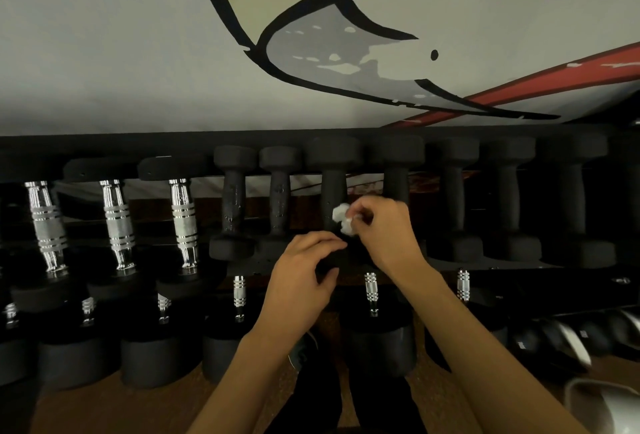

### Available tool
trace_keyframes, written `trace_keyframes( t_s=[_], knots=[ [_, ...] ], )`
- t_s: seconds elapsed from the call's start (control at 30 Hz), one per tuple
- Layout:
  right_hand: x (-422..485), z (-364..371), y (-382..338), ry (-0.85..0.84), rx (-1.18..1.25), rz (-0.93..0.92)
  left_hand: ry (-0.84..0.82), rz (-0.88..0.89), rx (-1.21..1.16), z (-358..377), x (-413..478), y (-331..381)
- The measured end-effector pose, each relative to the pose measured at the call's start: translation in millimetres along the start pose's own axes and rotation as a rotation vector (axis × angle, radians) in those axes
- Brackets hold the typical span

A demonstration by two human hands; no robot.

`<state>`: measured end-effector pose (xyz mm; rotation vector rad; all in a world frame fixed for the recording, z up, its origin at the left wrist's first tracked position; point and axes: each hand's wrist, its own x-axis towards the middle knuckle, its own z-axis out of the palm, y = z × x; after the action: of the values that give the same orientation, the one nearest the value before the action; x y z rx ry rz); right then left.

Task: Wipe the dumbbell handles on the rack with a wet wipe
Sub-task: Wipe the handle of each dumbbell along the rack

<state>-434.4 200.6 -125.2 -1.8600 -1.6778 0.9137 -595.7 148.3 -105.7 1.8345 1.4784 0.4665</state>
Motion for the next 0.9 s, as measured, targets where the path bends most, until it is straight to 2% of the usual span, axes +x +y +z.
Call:
trace_keyframes(
  t_s=[0.07, 0.13, 0.3, 0.4, 0.5, 0.77, 0.83, 0.9],
  knots=[
    [-5, -2, 0, -0.101, -0.037, -0.004, 0.002, -0.005, 0.002, 0, 0, 0],
    [-1, -6, 1, -0.106, -0.011, -0.008, 0.003, -0.006, 0.002, 1, 0, 0],
    [25, -7, -6, 0.141, 0.099, -0.018, 0.004, 0.002, 0.003, 0, -1, 0],
    [30, -5, -14, 0.192, 0.079, -0.041, -0.001, 0.003, 0.002, 0, -1, 0],
    [14, -1, -14, 0.159, 0.047, -0.061, 0.003, 0.001, 0.008, 1, -1, 0],
    [-21, -1, -9, -0.094, -0.031, -0.032, 0.033, 0.004, -0.017, 2, -5, 2],
    [-11, -5, -8, -0.106, -0.057, 0.000, 0.028, 0.006, -0.020, 3, -6, 1],
    [-1, -9, -8, -0.047, -0.027, -0.007, 0.020, 0.005, -0.018, 2, -6, 1]
  ],
)
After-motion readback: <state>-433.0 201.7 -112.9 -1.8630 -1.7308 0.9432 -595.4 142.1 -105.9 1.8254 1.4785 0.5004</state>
